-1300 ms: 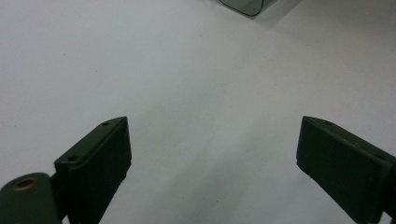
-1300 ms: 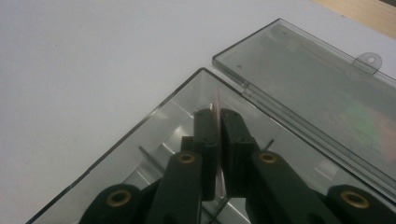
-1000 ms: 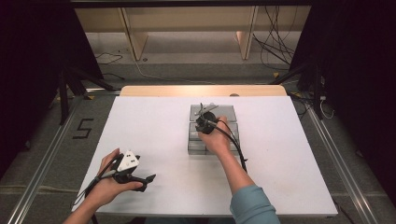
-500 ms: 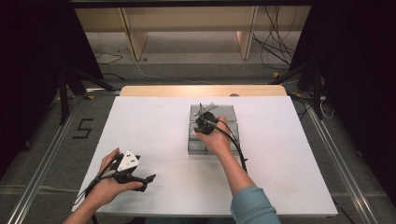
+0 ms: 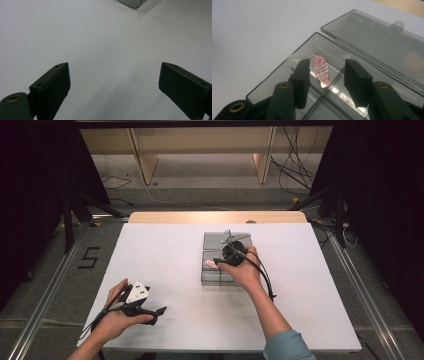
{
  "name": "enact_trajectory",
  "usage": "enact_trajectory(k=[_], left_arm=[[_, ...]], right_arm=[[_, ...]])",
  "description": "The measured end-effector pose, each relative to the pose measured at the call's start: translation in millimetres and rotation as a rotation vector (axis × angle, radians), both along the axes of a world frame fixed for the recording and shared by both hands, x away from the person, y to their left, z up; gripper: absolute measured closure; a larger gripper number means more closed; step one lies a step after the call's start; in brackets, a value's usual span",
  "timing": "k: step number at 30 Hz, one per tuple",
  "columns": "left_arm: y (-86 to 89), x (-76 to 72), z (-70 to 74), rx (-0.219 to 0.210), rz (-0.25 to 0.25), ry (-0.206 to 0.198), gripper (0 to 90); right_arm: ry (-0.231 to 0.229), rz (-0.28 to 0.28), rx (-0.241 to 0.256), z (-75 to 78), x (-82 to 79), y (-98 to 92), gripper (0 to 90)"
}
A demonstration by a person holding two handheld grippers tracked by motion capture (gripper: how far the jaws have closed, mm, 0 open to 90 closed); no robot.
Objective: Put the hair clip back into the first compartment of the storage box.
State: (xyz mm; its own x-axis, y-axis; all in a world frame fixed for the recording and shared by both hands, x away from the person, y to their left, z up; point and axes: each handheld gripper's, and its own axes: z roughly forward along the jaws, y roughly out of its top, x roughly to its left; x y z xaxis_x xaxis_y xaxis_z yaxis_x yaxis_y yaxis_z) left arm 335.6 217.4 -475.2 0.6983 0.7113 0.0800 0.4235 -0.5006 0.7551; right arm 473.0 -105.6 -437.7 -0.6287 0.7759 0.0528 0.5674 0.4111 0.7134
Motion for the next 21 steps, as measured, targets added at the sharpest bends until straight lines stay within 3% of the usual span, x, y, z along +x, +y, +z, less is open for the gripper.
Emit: enact_trajectory(k=[21], left_arm=[[-0.4, 0.1, 0.1, 0.001, 0.000, 0.000, 9.9]], right_arm=[[-0.004, -0.038, 0.015, 4.4, -8.2, -20.9, 51.2]])
